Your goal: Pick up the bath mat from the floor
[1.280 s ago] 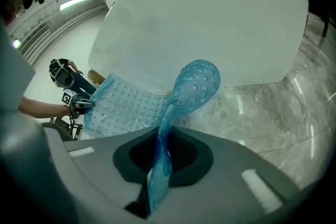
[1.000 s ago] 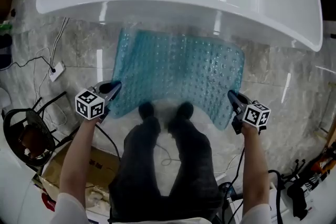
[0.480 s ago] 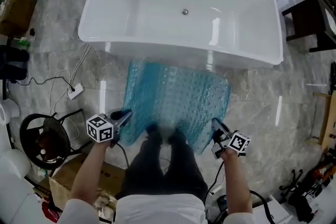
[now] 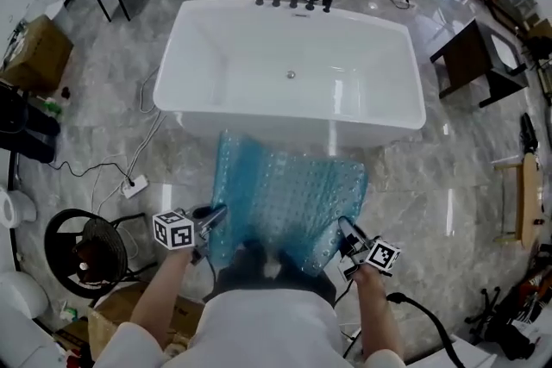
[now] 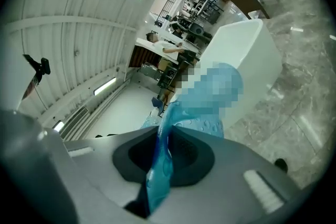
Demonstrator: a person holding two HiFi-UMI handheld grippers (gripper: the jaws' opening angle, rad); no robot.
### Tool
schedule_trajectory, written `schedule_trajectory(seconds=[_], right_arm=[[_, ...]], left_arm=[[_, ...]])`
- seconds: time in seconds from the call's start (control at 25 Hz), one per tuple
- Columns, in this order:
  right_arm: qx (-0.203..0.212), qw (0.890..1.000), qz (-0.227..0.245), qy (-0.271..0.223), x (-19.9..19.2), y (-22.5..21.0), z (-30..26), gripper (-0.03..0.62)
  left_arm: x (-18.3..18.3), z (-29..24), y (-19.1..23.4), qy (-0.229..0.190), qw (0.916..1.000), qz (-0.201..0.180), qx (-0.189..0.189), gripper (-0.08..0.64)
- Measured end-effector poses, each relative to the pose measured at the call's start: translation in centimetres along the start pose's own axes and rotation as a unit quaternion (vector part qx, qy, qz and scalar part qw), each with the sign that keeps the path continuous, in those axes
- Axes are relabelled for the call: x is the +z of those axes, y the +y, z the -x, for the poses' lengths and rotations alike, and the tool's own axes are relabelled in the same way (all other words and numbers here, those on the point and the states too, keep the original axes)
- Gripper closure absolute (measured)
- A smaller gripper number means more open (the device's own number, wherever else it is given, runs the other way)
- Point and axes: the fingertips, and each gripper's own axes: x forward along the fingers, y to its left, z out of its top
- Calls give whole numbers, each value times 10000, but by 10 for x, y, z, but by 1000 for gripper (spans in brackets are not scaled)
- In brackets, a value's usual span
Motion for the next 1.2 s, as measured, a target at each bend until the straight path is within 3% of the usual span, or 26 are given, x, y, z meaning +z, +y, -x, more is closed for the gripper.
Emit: schedule_trajectory(seconds=[0.2, 0.4, 0.72, 1.2], right_arm=[[225, 9996, 57, -144, 17, 42, 53, 555], [644, 9975, 301, 30, 40, 58, 100, 555], [944, 9928, 603, 413, 73, 43, 185, 554], [1162, 9858, 784, 923, 100, 10, 296, 551]], left_arm=[[3, 5, -73, -395, 9992, 47, -82, 541], [-9, -12, -135, -768, 9970, -15, -1, 541], [-52, -48, -220, -1712, 9835, 587, 21, 540], [-136, -99, -317, -1918, 9801, 437, 262, 540]])
